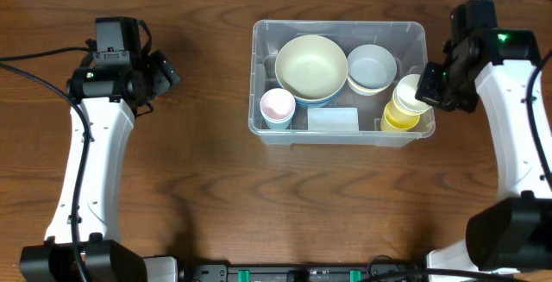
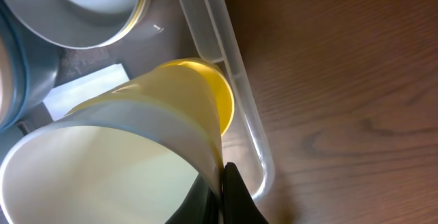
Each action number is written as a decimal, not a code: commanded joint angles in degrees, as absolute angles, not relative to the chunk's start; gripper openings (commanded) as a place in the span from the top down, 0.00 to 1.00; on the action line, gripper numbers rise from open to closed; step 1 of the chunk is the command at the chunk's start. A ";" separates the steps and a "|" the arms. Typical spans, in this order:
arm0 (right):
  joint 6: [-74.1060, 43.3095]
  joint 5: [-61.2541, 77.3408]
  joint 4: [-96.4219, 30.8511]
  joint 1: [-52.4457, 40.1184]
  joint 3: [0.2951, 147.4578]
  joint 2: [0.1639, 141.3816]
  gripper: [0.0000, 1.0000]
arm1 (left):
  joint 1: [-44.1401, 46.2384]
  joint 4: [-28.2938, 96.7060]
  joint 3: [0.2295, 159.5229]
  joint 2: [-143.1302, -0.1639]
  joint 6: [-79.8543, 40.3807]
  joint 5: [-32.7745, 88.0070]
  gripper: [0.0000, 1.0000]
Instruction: Pack container
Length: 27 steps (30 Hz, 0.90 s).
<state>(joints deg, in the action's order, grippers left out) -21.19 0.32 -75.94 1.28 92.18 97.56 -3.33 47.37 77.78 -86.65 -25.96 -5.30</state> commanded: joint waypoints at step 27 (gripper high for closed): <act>-20.47 0.23 -76.27 2.55 92.03 98.59 0.47 | -3.64 47.53 78.98 -85.73 -26.68 -5.61 0.02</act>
